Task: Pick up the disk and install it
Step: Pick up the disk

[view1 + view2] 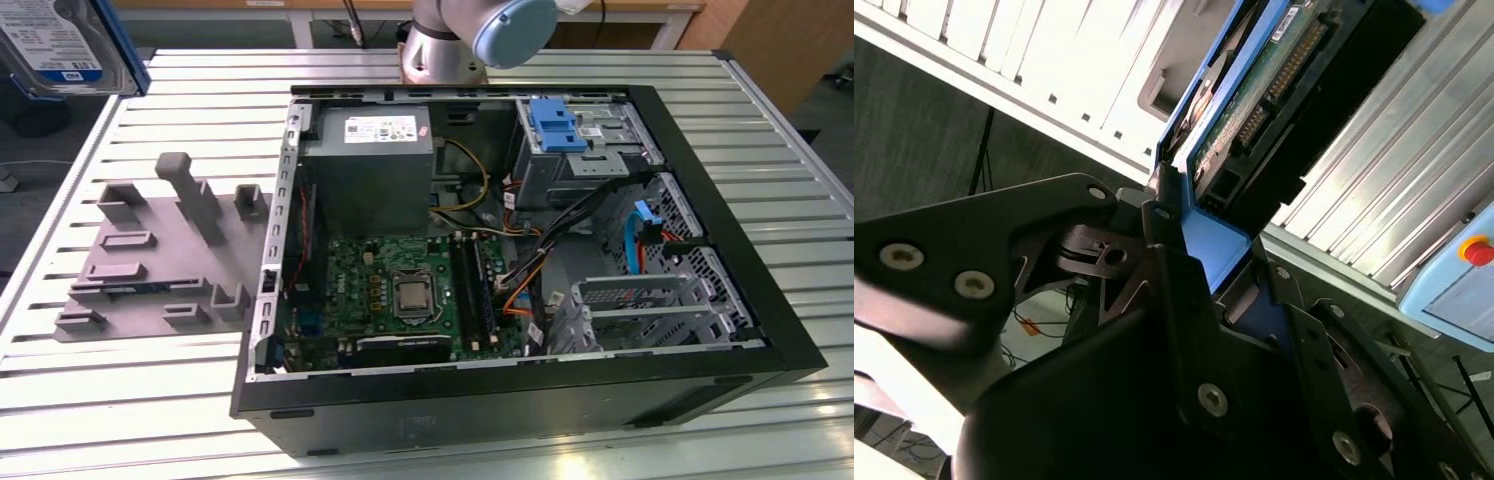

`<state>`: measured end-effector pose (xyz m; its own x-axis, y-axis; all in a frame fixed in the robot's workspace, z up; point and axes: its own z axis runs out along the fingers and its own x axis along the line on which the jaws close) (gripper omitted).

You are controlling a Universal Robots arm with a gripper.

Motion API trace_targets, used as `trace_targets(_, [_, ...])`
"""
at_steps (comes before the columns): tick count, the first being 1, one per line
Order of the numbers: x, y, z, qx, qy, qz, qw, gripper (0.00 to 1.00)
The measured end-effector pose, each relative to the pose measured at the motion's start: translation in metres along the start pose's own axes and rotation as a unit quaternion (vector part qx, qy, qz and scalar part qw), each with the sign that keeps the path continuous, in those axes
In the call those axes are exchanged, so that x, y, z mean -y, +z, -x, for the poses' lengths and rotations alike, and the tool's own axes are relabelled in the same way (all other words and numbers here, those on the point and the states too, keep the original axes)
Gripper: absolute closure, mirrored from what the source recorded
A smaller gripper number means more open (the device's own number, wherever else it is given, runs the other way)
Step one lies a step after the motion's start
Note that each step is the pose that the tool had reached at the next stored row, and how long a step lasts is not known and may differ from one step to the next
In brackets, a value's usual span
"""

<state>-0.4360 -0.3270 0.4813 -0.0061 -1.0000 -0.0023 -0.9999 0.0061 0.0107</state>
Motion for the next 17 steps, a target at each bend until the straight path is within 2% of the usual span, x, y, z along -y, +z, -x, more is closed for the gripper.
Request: trace_targets(17, [0.0086, -0.0001, 0.0, 0.0, 0.0, 0.0, 1.0, 0.64])
